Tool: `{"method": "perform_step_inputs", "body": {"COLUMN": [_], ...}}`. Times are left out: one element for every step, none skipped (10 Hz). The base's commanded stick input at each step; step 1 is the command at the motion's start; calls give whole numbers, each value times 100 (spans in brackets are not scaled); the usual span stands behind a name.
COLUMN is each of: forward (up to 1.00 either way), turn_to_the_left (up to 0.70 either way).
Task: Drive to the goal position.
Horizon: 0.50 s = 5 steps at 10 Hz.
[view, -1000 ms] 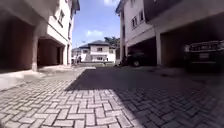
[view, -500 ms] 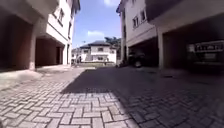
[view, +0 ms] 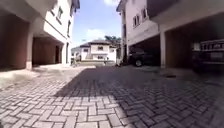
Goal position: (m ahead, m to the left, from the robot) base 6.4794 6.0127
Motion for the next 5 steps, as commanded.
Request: {"method": "perform_step_inputs", "body": {"forward": [50,50,50,50,50], "turn_to_the_left": [0,0,0,0,0]}}
